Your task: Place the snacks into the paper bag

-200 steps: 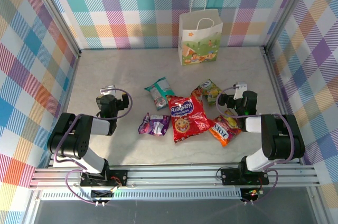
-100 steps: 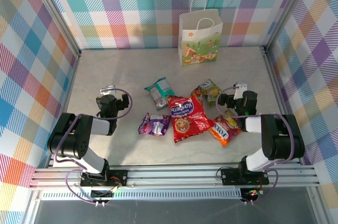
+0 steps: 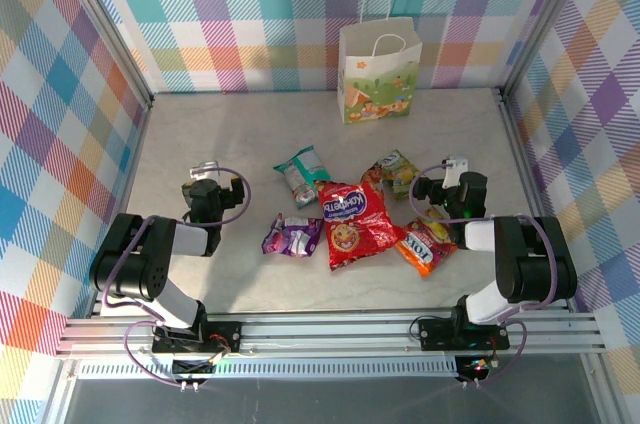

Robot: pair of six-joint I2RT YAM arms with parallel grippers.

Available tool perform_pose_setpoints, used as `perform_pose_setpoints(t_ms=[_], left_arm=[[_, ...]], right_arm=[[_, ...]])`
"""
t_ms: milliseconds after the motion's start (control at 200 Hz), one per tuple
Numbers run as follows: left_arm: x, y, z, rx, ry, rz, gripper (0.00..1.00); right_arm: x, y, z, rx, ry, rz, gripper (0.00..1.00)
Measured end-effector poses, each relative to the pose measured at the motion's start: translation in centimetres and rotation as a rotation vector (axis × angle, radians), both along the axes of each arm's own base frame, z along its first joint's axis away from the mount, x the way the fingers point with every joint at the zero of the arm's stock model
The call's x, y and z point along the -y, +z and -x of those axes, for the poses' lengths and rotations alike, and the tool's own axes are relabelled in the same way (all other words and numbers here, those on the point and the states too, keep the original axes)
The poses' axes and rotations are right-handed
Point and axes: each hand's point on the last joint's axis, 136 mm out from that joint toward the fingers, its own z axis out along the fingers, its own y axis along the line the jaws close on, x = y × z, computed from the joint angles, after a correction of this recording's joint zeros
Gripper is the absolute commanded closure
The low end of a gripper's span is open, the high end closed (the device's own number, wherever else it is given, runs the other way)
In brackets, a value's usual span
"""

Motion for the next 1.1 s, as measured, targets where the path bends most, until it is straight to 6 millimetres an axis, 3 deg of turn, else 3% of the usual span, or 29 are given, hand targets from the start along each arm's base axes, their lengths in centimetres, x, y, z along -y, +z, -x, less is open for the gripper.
perform_pose_setpoints(t_ms=[480, 575, 655, 785, 1100], left_arm=[[1.0, -0.1, -0.2, -0.066, -0.059, 0.011, 0.01], [1.2, 2.3, -1.4, -0.087, -0.058, 0.011, 0.0], [1.6, 6.1, -2.9, -0.052, -0.064, 0.026, 0.0], [2.1, 10.7, -3.8, -0.013, -0.067, 0.061, 0.0], [4.0, 13.4, -3.4, -0.109, -0.099, 0.106, 0.0]], right_arm=[[-0.4, 0.3, -0.3, -0.053, 0.021, -0.01, 0.01], [-0.2, 2.5, -0.9, -0.039, 0.007, -0.009, 0.01], [0.0, 4.4, -0.9, -0.01, -0.006, -0.009, 0.01], [0.2, 5.5, -1.0, -0.043, -0.026, -0.019, 0.01], [-0.5, 10.1, -2.9, -0.073, -0.029, -0.059, 0.01]])
